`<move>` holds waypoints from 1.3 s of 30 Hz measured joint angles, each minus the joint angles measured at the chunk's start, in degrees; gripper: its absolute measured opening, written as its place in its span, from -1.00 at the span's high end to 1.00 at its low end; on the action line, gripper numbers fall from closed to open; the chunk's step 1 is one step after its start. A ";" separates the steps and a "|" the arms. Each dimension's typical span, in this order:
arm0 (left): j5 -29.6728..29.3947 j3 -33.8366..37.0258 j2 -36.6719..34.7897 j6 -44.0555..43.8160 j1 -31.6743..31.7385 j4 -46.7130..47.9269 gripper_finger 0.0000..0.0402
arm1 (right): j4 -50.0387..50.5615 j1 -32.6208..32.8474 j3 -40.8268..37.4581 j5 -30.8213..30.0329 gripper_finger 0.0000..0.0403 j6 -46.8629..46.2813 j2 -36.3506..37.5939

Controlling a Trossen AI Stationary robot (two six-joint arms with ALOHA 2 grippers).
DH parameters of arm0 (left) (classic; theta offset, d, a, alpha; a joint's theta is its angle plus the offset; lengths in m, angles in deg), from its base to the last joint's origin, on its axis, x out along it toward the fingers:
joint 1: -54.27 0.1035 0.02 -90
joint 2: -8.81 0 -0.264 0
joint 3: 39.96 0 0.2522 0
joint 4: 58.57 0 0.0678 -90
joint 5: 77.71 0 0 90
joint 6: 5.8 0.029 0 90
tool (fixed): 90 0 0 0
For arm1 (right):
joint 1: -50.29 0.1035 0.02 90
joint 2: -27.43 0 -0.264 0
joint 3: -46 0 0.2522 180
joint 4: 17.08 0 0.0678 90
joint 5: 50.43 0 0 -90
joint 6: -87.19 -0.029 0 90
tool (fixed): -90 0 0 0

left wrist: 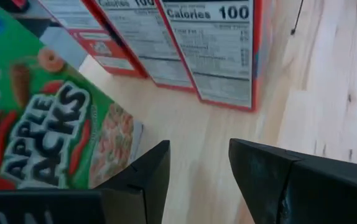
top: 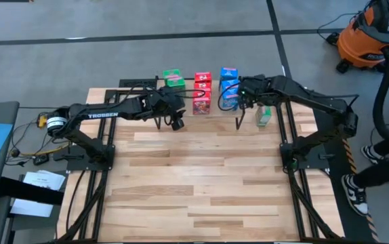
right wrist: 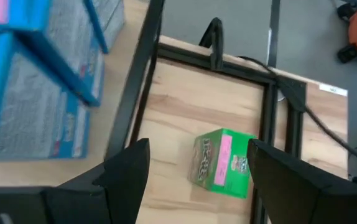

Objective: Stack cereal on shelf
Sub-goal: Adjust the green cereal box on the shelf

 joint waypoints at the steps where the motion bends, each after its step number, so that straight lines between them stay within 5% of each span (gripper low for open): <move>1: -0.14 0.01 0.15 0.01 0.00 -0.80 0.23 | 0.02 -0.07 0.00 -0.02 -0.44 -0.02 0.00; 39: 3.87 -0.03 0.74 -0.20 0.00 -7.19 0.23 | -6.80 -0.94 0.04 4.81 -0.44 3.16 0.00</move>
